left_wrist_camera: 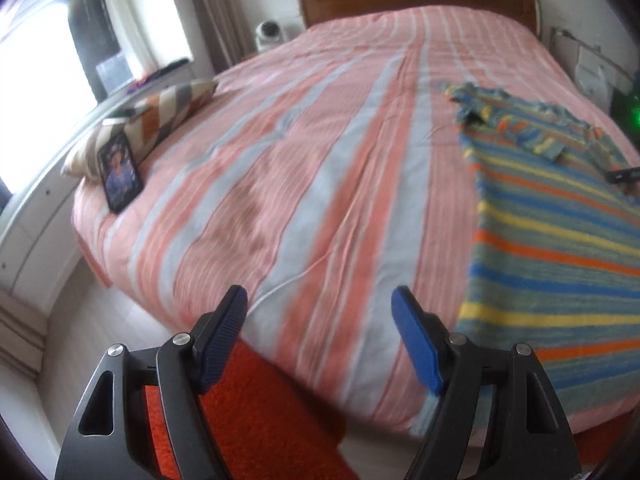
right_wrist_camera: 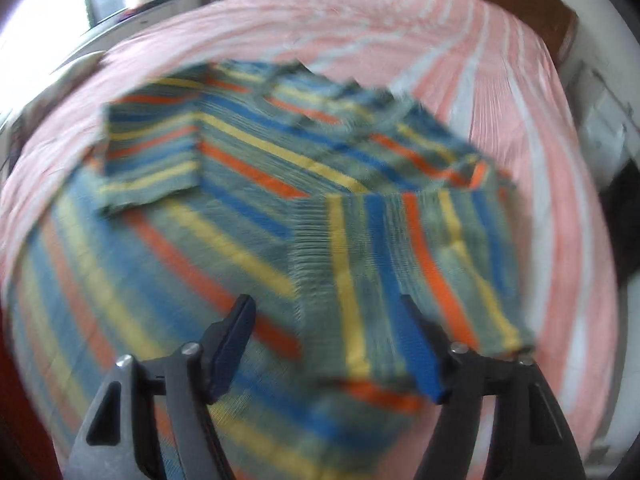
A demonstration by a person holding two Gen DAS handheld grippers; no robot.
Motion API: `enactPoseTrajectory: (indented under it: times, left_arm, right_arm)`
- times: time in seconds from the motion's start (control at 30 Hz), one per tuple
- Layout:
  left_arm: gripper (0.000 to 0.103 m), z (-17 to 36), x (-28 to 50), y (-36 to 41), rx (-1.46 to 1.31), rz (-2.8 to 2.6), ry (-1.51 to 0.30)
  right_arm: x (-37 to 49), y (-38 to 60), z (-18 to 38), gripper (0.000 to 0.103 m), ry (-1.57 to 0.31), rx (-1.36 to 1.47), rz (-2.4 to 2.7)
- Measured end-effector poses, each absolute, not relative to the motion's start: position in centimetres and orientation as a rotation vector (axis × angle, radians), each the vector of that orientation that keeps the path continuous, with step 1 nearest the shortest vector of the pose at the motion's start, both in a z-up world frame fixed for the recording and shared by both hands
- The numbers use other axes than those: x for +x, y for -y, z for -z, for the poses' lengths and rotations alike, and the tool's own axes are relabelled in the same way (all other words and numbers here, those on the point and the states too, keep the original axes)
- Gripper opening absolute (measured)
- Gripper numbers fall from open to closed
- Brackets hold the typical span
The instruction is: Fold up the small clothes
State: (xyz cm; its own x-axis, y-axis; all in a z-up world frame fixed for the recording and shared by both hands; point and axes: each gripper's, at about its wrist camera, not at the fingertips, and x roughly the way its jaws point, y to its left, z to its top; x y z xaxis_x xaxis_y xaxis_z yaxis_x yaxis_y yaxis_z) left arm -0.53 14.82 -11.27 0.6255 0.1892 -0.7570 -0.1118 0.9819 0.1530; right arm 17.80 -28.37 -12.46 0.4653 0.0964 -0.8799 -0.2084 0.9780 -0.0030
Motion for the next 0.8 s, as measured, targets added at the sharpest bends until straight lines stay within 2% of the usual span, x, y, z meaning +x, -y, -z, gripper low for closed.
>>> enactPoseTrajectory:
  times: [0.03,0.13,0.27,0.37,0.5,0.7,0.8]
  left_arm:
    - [0.076,11.4,-0.4,-15.1,0.068,-0.156,-0.877]
    - [0.076,11.6,0.1,-15.1,0.037,-0.135,-0.875]
    - [0.076,12.5,0.6,-14.6,0.036,-0.122,-0.909]
    - [0.076,12.4,0.5,-14.4,0.038,-0.129,-0.903]
    - [0.076,12.5,0.2,-14.2,0.047,-0.138,-0.913]
    - [0.076,12.5,-0.1,-14.2,0.063,-0.154,-0.919]
    - [0.076,12.6,-0.1,-14.3,0.065,-0.157,-0.924]
  right_arm:
    - [17.7,29.8,12.2,0.005,-1.062,-0.066,-0.122]
    - [15.7,34.0,9.7,0.004,-0.993,0.038,-0.026]
    - [10.5,44.4,5.1,0.004,-0.872,0.177,0.172]
    - [6.8,51.5,4.2,0.004,-0.850,0.265,0.324]
    - [3.9,56.1,5.9,0.004,-0.858,0.397,0.387]
    - [1.8,58.4,12.0,0.003,-0.940,0.562,0.440]
    - [1.1,58.5,12.9,0.003,-0.913,0.617,0.429]
